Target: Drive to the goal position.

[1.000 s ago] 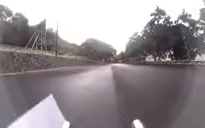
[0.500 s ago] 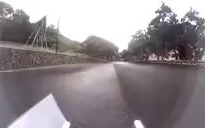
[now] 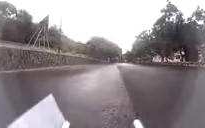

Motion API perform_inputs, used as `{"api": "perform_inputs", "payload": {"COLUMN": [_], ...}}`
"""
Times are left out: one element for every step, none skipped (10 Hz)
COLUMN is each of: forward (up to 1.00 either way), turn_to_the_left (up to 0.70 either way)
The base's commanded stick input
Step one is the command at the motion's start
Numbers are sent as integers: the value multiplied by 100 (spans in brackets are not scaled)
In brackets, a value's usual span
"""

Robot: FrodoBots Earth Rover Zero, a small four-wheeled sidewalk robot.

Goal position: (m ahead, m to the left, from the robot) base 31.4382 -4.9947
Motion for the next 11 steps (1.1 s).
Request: {"api": "perform_inputs", "payload": {"forward": [100,100,100,100,100,100,100,100,100,100,100], "turn_to_the_left": [-34,-23,-12,-1,0,0,-40,-40,-26,-8,-1]}}
